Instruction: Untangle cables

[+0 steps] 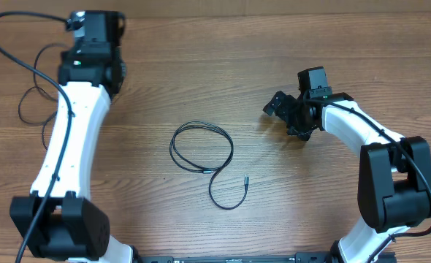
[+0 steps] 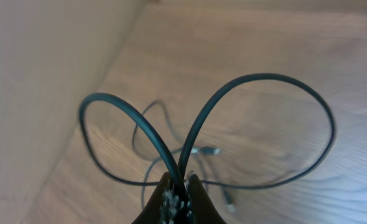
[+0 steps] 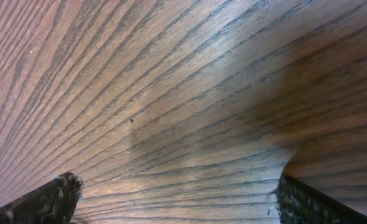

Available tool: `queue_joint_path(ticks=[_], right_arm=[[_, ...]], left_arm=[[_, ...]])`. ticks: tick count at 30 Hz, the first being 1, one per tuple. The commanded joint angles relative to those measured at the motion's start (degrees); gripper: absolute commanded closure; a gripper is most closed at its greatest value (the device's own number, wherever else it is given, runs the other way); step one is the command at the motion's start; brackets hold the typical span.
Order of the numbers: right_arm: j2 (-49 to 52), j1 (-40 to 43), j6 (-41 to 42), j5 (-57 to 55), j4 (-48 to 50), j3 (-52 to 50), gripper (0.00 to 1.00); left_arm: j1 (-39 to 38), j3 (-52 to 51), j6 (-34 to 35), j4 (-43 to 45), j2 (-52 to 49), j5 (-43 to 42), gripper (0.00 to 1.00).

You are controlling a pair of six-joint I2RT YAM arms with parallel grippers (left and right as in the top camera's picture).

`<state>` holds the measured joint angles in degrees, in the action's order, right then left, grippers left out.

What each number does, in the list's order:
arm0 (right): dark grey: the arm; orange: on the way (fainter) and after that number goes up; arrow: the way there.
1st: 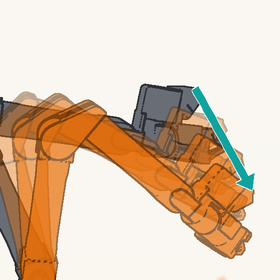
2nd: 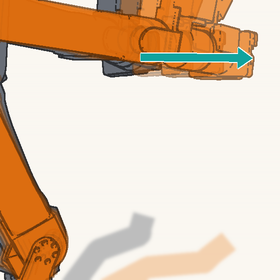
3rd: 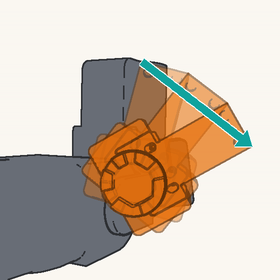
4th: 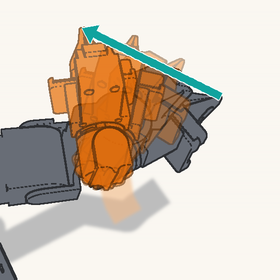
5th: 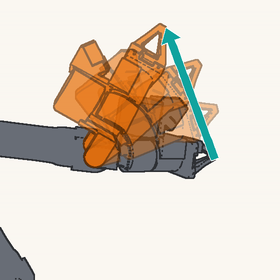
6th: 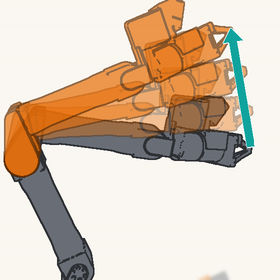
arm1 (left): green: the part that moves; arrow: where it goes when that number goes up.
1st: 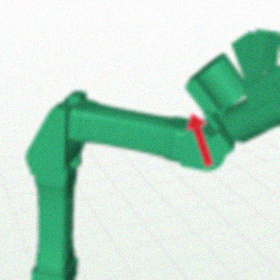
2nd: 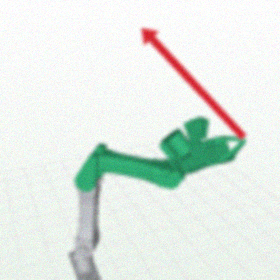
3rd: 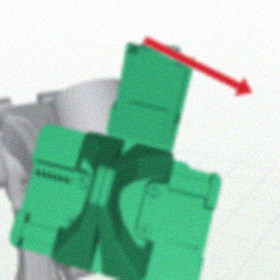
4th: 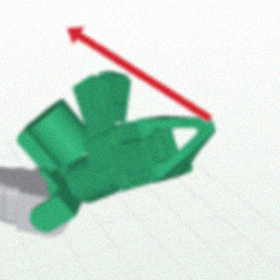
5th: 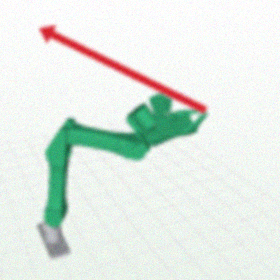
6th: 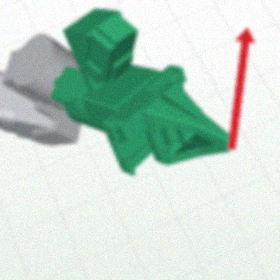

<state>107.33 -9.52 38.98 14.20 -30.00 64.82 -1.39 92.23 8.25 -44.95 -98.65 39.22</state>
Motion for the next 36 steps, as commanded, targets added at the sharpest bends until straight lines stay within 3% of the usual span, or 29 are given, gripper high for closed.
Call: queue_joint_path(ticks=[1, 5, 6, 7, 11, 15, 23, 29, 36], right_arm=[[0.07, -0.11, 0.07, 0.02, -0.07, 0.92, 0.0], [0.07, -0.11, 0.07, 0.02, -0.07, 0.92, 0.0], [0.07, -0.11, 0.07, 0.0, -0.09, 0.92, 0.0], [0.07, -0.11, 0.07, 0.0, -0.09, 0.92, 0.0], [0.07, -0.11, 0.07, 0.02, 0.15, 0.92, 0.0], [0.07, -0.11, 0.07, 0.02, 0.26, 0.92, 0.0], [0.07, -0.11, 0.07, 0.02, 0.24, 0.92, 0.0], [0.07, -0.11, 0.04, -0.02, 0.26, 0.92, 0.0], [0.07, -0.11, 0.04, -0.02, 0.28, 0.92, 0.0]], left_arm=[[5.03, 0.7, 2.12, -1.84, -2.54, -5.73, 0.96], [9.2, 0.7, 5.09, -3.52, -5.2, -8.96, 0.95], [10.1, 0.7, 5.07, -3.69, -5.92, -10.43, 0.81], [10.97, 0.7, 5.09, -3.98, -6.38, -12.31, 0.51], [12.5, 0.7, 5.07, -4.31, -6.91, -20.76, 0.42], [12.61, 0.7, 5.07, -4.9, -6.91, -31.5, 0.21], [10.8, -0.48, 5.09, -13.38, -6.99, -54.77, 0.21], [4.98, -4.98, 5.03, -18.25, -6.99, -56.81, 0.21], [-5.33, -15.02, 4.0, -13.86, -6.99, -56.78, 0.21]])
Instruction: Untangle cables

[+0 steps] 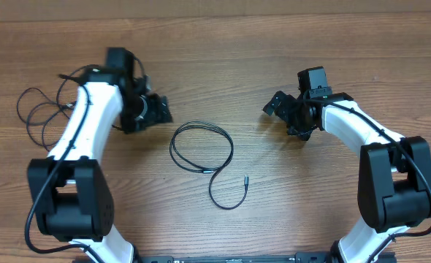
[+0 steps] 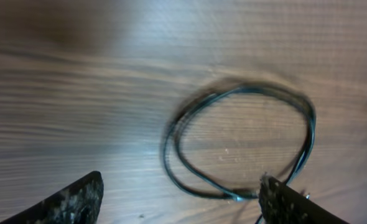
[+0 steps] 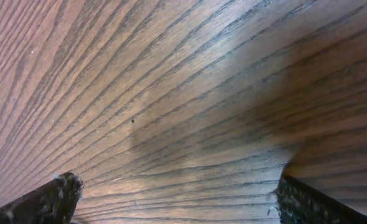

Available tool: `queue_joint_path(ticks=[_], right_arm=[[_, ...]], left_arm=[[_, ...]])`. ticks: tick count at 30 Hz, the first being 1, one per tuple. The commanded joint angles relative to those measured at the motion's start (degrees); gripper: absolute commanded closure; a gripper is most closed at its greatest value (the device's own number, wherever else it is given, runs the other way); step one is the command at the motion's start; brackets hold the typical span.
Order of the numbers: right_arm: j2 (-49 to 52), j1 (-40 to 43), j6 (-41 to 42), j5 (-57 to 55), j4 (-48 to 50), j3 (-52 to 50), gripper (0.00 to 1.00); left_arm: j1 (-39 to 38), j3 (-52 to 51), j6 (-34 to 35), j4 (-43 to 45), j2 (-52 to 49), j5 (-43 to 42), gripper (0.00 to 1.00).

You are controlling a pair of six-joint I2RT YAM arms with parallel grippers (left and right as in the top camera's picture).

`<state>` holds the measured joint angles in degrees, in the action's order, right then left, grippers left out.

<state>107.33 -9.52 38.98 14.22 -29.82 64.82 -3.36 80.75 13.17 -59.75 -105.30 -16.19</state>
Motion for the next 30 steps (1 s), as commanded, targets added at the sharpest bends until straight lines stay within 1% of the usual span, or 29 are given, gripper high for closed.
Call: queue_joint_path(ticks=[1, 3, 5, 7, 8, 10, 11, 12, 13, 16, 18, 20, 26, 30], right_arm=[[0.07, -0.11, 0.04, -0.04, 0.11, 0.92, 0.0], [0.07, -0.11, 0.04, -0.04, 0.11, 0.92, 0.0], [0.07, -0.11, 0.04, -0.04, 0.11, 0.92, 0.0], [0.07, -0.11, 0.04, -0.04, 0.11, 0.92, 0.0], [0.07, -0.11, 0.04, -0.04, 0.11, 0.92, 0.0], [0.07, -0.11, 0.04, -0.04, 0.11, 0.92, 0.0], [0.07, -0.11, 0.04, -0.04, 0.11, 0.92, 0.0], [0.07, -0.11, 0.04, -0.04, 0.11, 0.92, 0.0], [0.07, -0.11, 0.04, -0.04, 0.11, 0.92, 0.0], [0.07, -0.11, 0.04, -0.04, 0.11, 0.92, 0.0], [0.07, -0.11, 0.04, -0.04, 0.11, 0.92, 0.0], [0.07, -0.11, 0.04, -0.04, 0.11, 0.92, 0.0], [0.07, -0.11, 0.04, -0.04, 0.11, 0.92, 0.0], [0.07, -0.11, 0.04, -0.04, 0.11, 0.92, 0.0]], left_arm=[[-5.22, -4.92, -0.87, 1.2, -0.35, -1.66, 0.23], [-8.11, -6.51, -0.72, 1.49, -0.35, -1.79, 0.3], [-12.07, -7.56, -0.76, 1.92, -0.35, -1.57, 0.44], [-15.17, -7.58, -0.74, 2.36, -0.35, -0.66, 0.49], [-16.24, -7.58, -0.7, 2.78, -0.35, 0.07, 0.48], [-19.06, -7.58, 0.09, 4.96, -0.35, 3.76, 0.41], [-20.52, -7.58, 1.33, 6.99, -0.35, 7.93, 0.39], [-21.24, -7.58, 1.75, 8.2, -0.35, 9.99, 0.39], [-22.34, -7.58, 1.88, 10.78, -0.35, 13.86, 0.4], [-22.73, -7.58, 1.97, 12.9, -0.35, 18.18, 0.44], [-22.29, -7.58, 4.63, 14.14, -0.35, 24.41, 0.4], [-21.77, -7.58, 5.33, 14.69, -0.35, 27.19, 0.39], [-21.29, -7.91, 5.33, 17.55, -0.35, 27.04, 0.38], [-21.42, -9.53, 5.33, 22.6, -0.35, 23.93, 0.37]])
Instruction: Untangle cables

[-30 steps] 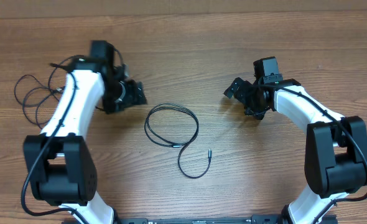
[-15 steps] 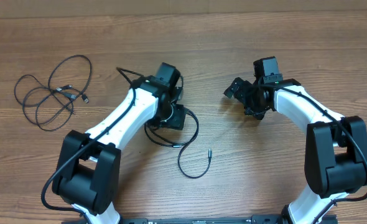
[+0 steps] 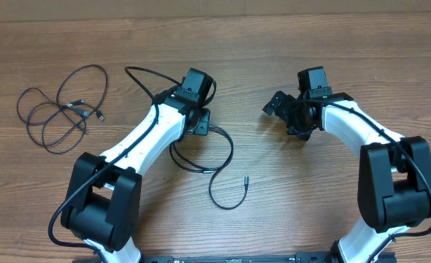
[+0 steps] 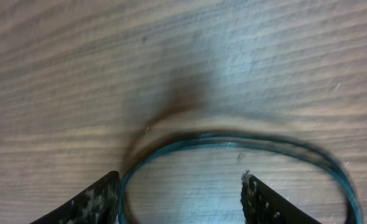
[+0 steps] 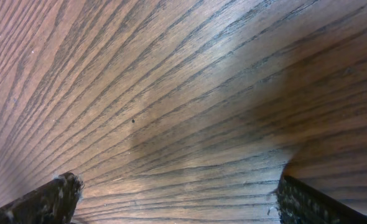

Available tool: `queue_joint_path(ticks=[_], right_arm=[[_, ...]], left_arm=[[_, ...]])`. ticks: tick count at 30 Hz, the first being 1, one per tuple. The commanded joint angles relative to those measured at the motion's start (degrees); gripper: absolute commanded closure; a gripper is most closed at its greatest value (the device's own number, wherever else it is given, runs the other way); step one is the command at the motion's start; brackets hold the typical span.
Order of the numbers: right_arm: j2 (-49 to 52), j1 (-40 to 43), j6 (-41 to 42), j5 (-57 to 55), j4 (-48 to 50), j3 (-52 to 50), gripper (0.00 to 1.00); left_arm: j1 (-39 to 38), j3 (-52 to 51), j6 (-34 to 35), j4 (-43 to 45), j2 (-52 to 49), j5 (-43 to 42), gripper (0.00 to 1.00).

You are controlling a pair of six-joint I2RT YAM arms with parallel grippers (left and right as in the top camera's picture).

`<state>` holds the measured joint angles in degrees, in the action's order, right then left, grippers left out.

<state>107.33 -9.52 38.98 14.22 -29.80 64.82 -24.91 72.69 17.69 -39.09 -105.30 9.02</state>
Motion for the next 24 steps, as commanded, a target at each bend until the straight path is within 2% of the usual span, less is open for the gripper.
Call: queue_joint_path(ticks=[1, 5, 9, 22, 24], right_arm=[[0.07, -0.11, 0.04, -0.04, 0.09, 0.92, 0.0], [0.07, -0.11, 0.04, -0.04, 0.09, 0.92, 0.0], [0.07, -0.11, 0.04, -0.04, 0.09, 0.92, 0.0], [0.07, -0.11, 0.04, -0.04, 0.09, 0.92, 0.0], [0.07, -0.11, 0.04, -0.04, 0.09, 0.92, 0.0]], left_arm=[[0.13, -1.95, 0.83, 2.95, -0.35, -1.57, 0.37], [0.2, -2.54, 0.74, 3.3, -0.35, -0.92, 0.35], [0.24, -2.54, 0.72, 3.39, -0.35, 1.07, 0.28], [0.48, -4.31, -1.22, 3.67, -0.46, 7.63, 0.31], [1.03, -4.74, -1.42, 3.74, -0.57, 9.46, 0.36]])
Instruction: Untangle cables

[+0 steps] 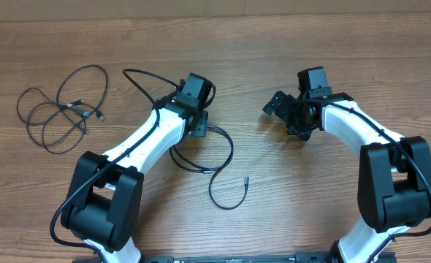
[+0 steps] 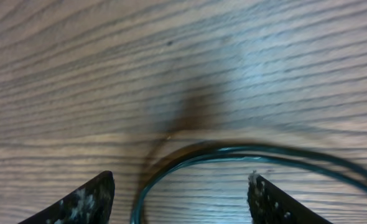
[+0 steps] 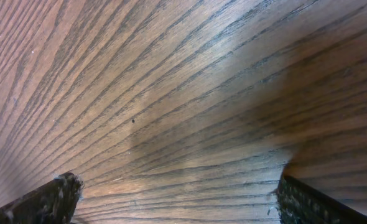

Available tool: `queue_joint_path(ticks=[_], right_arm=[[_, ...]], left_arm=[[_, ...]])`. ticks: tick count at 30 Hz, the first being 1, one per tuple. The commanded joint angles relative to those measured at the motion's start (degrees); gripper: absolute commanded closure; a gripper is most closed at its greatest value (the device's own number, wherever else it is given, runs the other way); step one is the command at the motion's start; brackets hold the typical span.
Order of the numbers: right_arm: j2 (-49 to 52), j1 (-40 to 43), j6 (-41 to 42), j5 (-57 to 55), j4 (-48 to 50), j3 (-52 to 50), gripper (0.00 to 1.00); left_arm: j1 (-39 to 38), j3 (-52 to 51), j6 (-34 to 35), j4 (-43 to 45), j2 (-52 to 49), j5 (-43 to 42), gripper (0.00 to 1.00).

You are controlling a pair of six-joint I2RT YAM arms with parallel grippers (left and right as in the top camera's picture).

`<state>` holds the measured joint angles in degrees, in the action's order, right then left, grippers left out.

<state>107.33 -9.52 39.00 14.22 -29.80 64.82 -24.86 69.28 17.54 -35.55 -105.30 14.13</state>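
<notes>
A thin dark cable (image 1: 231, 150) lies in a loose coil at the table's middle, its plug end (image 1: 245, 178) toward the front. My left gripper (image 1: 199, 124) hovers open over the coil's far edge. In the left wrist view the cable's arc (image 2: 246, 149) curves between the left gripper's (image 2: 180, 199) spread fingertips (image 2: 78, 202), which do not touch it. A second dark cable bundle (image 1: 55, 109) lies in loops at the far left. My right gripper (image 1: 277, 106) stays open to the right of the coil, and its wrist view (image 3: 177, 199) shows only bare wood.
The wooden table (image 1: 310, 212) carries both cables. The left arm's own black lead (image 1: 139, 77) arches above the wood behind the arm. The right arm's white links (image 1: 347, 124) run along the right side.
My left gripper has shifted only slightly over the coil's far edge, and the cable's arc sits a little lower in its wrist view. The right arm has not moved.
My left gripper was shut on loops of dark cable at the far left. Then it was open between that bundle, now lying on the table, and the middle coil. Later it hung open over the coil's far edge, where it remains. The right gripper stayed open and still.
</notes>
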Motion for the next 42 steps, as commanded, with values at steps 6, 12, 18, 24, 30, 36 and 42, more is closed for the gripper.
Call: queue_joint_path(ticks=[6, 12, 18, 24, 30, 36, 42], right_arm=[[0.07, -0.11, 0.02, -0.04, 0.09, 0.92, 0.0], [0.07, -0.11, 0.02, -0.04, 0.09, 0.92, 0.0], [0.07, -0.11, 0.02, -0.04, 0.09, 0.92, 0.0], [0.07, -0.11, 0.02, -0.04, 0.09, 0.92, 0.0], [0.07, -0.11, 0.02, -0.04, 0.09, 0.92, 0.0], [0.07, -0.11, 0.02, -0.04, 0.09, 0.92, 0.0], [0.07, -0.11, 0.02, -0.04, 0.09, 0.92, 0.0]], left_arm=[[4.17, -1.42, -4.15, 0.57, -3.39, -0.24, 0.42], [6.91, -1.38, -7.19, 2.82, -8.26, -3.15, 0.48], [8.24, 0.48, -5.77, 2.78, -8.15, -3.28, 0.96], [8.22, 7.1, -5.79, -4.9, -5.57, -11.78, 0.96], [8.22, 9.75, -5.79, -6.64, 5.07, -20.74, 0.96], [8.22, 9.75, -6.01, -7.76, 16.44, -26.8, 0.96], [8.22, 9.73, -10.82, -11.08, 21.05, -28.0, 0.96]])
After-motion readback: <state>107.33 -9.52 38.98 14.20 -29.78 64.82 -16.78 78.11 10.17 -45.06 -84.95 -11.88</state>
